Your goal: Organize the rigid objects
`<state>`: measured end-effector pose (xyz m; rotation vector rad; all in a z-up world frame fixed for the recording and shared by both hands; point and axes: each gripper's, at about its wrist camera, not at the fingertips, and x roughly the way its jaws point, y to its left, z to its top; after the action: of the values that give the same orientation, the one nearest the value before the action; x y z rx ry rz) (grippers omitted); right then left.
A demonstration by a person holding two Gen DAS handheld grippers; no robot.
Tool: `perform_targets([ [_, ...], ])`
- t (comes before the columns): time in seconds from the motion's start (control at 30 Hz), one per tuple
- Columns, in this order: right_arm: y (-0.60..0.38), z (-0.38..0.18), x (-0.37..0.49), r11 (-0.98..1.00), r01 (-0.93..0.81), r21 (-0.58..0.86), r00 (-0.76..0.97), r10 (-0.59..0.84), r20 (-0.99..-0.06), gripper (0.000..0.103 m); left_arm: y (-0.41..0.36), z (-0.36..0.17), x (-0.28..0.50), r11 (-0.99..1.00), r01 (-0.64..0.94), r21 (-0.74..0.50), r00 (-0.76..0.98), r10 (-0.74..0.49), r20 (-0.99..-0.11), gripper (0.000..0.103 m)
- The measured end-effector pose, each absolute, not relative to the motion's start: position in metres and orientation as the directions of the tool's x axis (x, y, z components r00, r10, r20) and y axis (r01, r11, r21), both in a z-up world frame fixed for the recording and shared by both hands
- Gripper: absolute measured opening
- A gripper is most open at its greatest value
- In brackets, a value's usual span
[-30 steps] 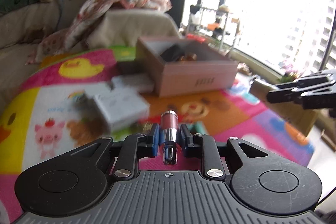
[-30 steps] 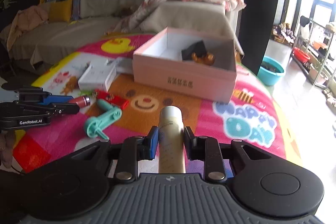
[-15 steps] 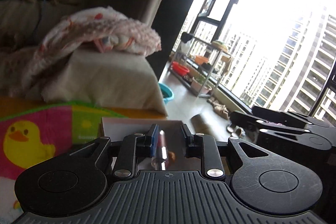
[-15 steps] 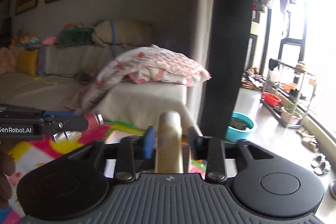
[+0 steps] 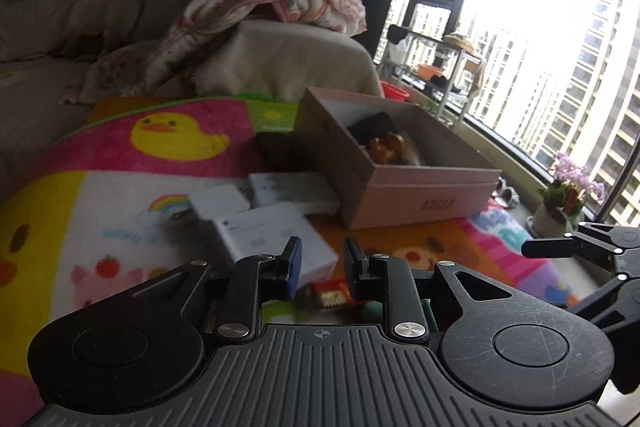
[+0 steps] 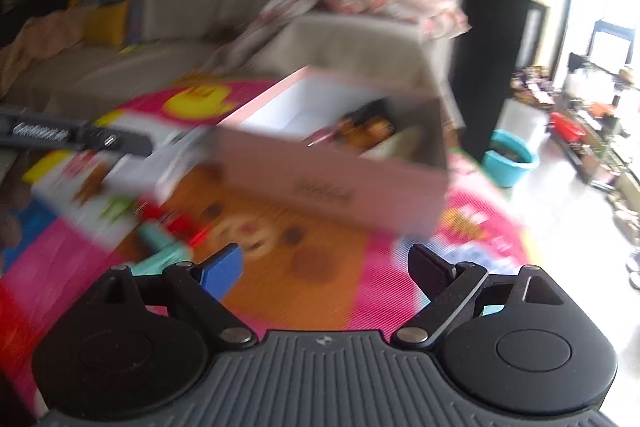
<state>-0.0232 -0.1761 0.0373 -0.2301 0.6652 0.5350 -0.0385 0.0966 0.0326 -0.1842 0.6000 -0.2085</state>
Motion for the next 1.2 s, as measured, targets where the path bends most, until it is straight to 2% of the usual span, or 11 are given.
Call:
perform_targets([
  [0.13, -0.145, 0.034, -0.045, 0.778, -0.625, 0.068, 0.571, 0.514, -0.639, 0.090, 0.110, 0.027, -0.049, 0.965, 0.100, -0.242, 0.797, -0.223, -0.561, 0.025],
  [0.23, -0.119, 0.032, -0.054, 0.761, -0.647, 0.055, 0.569, 0.529, -0.629, 0.090, 0.110, 0.027, -0.053, 0.966, 0.095, -0.239, 0.792, -0.219, -0.569, 0.025],
  [0.4, -0.103, 0.024, -0.054, 0.783, -0.613, -0.108, 0.650, 0.421, -0.633, 0.090, 0.099, 0.029, -0.056, 0.964, 0.152, -0.216, 0.782, -0.251, -0.570, 0.025],
  [0.57, -0.134, 0.014, -0.030, 0.873, -0.415, -0.255, 0.768, 0.186, -0.613, 0.090, 0.077, 0.027, -0.052, 0.954, 0.243, -0.176, 0.760, -0.300, -0.576, 0.025],
  [0.63, -0.151, 0.011, -0.016, 0.913, -0.337, -0.229, 0.760, 0.120, -0.639, 0.090, 0.066, 0.025, -0.047, 0.947, 0.287, -0.144, 0.748, -0.316, -0.583, 0.025],
  [0.8, -0.192, 0.006, 0.000, 0.958, -0.288, 0.015, 0.683, 0.216, -0.697, 0.091, 0.043, 0.021, -0.027, 0.931, 0.361, -0.059, 0.726, -0.320, -0.609, 0.025],
  [0.97, -0.190, 0.003, -0.003, 0.956, -0.295, 0.010, 0.693, 0.221, -0.686, 0.094, 0.034, 0.015, -0.010, 0.921, 0.388, 0.006, 0.704, -0.293, -0.647, 0.028],
  [1.2, -0.192, 0.001, -0.002, 0.949, -0.315, 0.031, 0.675, 0.247, -0.695, 0.102, 0.047, 0.013, -0.006, 0.916, 0.397, -0.054, 0.678, -0.332, -0.655, 0.031],
])
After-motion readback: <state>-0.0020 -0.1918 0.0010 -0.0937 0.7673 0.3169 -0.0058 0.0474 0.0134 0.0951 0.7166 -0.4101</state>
